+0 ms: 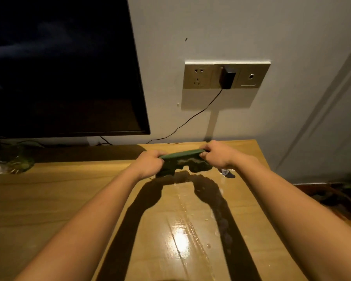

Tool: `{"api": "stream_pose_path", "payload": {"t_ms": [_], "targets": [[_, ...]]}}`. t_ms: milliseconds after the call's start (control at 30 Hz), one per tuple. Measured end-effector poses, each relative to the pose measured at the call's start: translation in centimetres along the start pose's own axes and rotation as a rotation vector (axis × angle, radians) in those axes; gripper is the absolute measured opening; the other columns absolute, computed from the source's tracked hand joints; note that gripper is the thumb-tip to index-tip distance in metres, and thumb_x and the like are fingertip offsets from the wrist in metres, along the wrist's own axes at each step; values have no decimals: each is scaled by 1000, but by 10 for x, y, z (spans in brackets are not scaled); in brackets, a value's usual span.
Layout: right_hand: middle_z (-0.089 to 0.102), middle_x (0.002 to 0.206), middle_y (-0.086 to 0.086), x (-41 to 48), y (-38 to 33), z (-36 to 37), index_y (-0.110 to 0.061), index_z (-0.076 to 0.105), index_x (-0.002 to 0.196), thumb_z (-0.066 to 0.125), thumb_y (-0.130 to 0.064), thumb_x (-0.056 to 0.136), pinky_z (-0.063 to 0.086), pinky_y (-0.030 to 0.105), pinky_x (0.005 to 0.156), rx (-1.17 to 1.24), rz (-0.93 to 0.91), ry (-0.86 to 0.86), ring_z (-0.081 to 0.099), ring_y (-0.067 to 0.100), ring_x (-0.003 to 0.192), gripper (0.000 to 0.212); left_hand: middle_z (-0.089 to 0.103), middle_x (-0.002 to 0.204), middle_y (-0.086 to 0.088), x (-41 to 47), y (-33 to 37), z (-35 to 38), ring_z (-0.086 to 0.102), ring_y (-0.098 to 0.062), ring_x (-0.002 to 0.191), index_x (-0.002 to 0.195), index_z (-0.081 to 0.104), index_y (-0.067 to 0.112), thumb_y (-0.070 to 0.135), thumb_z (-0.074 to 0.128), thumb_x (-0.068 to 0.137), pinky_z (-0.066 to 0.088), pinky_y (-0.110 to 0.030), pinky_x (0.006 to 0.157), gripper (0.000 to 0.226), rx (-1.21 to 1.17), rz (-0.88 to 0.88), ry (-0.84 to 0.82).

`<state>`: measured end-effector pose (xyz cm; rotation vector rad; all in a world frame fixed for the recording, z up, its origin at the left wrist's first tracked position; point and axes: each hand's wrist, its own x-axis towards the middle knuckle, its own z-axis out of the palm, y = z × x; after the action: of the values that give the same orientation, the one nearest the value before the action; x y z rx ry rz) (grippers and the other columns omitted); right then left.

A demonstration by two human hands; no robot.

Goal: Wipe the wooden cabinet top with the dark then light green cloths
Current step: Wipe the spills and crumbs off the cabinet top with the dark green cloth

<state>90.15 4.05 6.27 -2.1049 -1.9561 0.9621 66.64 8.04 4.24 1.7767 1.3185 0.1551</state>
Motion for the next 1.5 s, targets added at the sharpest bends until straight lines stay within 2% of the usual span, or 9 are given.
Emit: {"api": "stream_pose_path", "payload": {"t_ms": [133, 200, 300, 400, 500, 767, 1100, 1233, 1500], "targets": [[66, 95, 7, 65, 6, 12, -22, 67, 111, 46, -23, 100, 49, 38, 78, -9, 9, 121, 58, 25, 90, 24, 58, 109, -3, 58, -24, -4, 55, -15, 80, 130, 55, 35, 12, 40, 98, 43, -28, 62, 42, -6, 52, 116], [67, 102, 8, 90, 13, 26, -23, 65, 119, 46, -23, 100, 49, 40, 84, -31, 17, 158, 58, 29, 99, 28, 59, 118, -5, 82, -42, 0, 59, -19, 86, 134, 53, 35, 11, 40, 98, 46, -28, 65, 45, 36, 79, 114], [65, 123, 10, 114, 26, 53, -27, 57, 134, 48, -25, 99, 46, 40, 95, -73, 43, 162, 56, 32, 113, 36, 47, 146, -9, 108, -72, 12, 51, -30, 123, 142, 46, 30, 11, 42, 98, 44, -35, 101, 48, 142, 66, 72], [55, 138, 12, 123, 38, 86, -28, 46, 143, 46, -27, 100, 44, 40, 99, -70, 78, 60, 53, 32, 119, 43, 34, 156, -4, 123, -101, 27, 29, -26, 144, 147, 39, 27, 11, 42, 97, 21, -33, 117, 53, 193, 47, -20], [44, 150, 10, 124, 48, 104, -26, 36, 149, 44, -24, 101, 33, 41, 109, -100, 65, 21, 43, 34, 132, 49, 23, 161, 3, 132, -115, 37, 14, -15, 149, 151, 30, 25, 11, 42, 97, 8, -27, 118, 57, 262, 133, -69], [25, 161, 5, 131, 56, 108, -22, 31, 152, 43, -22, 101, 19, 40, 117, -226, 31, -34, 26, 30, 145, 53, 16, 162, 5, 142, -120, 45, 9, -14, 149, 153, 24, 25, 16, 40, 97, 13, -32, 119, 59, 447, 227, -47], [22, 161, 1, 112, 65, 107, -24, 32, 152, 39, -22, 104, 10, 32, 118, -205, 7, -57, 18, 21, 148, 48, 14, 162, 5, 120, -116, 63, 7, -11, 149, 153, 24, 23, 16, 36, 99, 6, -27, 119, 56, 413, 175, -38], [22, 161, 1, 95, 70, 115, -24, 32, 152, 38, -24, 104, 9, 31, 118, -200, -7, -74, 17, 20, 148, 48, 15, 162, 8, 103, -117, 72, 7, -9, 149, 153, 25, 24, 15, 36, 99, 2, -21, 114, 56, 364, 152, -39], [24, 160, -2, 52, 71, 132, -26, 33, 151, 40, -23, 102, 13, 32, 118, -239, -30, -93, 21, 20, 147, 49, 13, 162, 10, 58, -120, 96, 4, -8, 149, 153, 24, 25, 14, 36, 98, 7, -26, 118, 57, 368, 130, -60]]}}
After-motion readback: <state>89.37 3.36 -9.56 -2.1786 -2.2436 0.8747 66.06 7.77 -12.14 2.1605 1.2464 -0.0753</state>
